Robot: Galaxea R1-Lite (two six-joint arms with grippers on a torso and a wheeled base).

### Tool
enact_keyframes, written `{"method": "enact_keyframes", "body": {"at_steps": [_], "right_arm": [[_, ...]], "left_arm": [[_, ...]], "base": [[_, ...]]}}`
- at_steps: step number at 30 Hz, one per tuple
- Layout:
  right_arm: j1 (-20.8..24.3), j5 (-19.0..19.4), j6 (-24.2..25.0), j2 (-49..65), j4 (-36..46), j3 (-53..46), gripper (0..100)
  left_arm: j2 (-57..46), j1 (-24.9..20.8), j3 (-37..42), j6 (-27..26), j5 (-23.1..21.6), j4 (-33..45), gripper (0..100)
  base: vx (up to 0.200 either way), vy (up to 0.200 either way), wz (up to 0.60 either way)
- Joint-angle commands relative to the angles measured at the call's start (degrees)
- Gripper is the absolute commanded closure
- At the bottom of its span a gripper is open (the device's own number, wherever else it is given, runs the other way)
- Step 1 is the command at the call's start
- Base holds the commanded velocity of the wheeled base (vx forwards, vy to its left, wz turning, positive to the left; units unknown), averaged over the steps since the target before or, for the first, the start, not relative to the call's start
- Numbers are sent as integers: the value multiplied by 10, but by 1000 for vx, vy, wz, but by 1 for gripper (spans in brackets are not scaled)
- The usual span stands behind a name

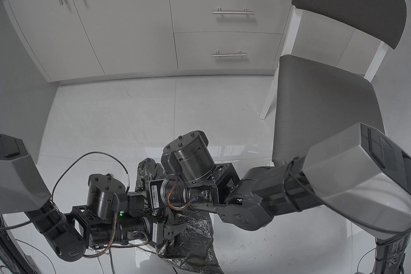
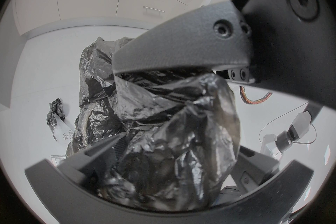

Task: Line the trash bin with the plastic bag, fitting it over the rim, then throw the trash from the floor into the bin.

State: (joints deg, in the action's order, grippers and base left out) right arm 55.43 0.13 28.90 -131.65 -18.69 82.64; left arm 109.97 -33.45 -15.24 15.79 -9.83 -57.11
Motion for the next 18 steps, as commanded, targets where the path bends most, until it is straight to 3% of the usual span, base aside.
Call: {"method": "enact_keyframes", "body": {"at_steps": [1, 13, 18], "right_arm": [[0, 0, 0, 1, 0, 0, 100], [1, 0, -3, 10, 2, -8, 100], [0, 0, -3, 10, 41, 6, 100]], "left_arm": [[-1, 1, -1, 1, 0, 0, 100], [-28, 6, 7, 27, -5, 0, 100], [-42, 9, 13, 43, -5, 0, 100]], "base": [[0, 0, 0], [0, 0, 0], [0, 0, 0]]}}
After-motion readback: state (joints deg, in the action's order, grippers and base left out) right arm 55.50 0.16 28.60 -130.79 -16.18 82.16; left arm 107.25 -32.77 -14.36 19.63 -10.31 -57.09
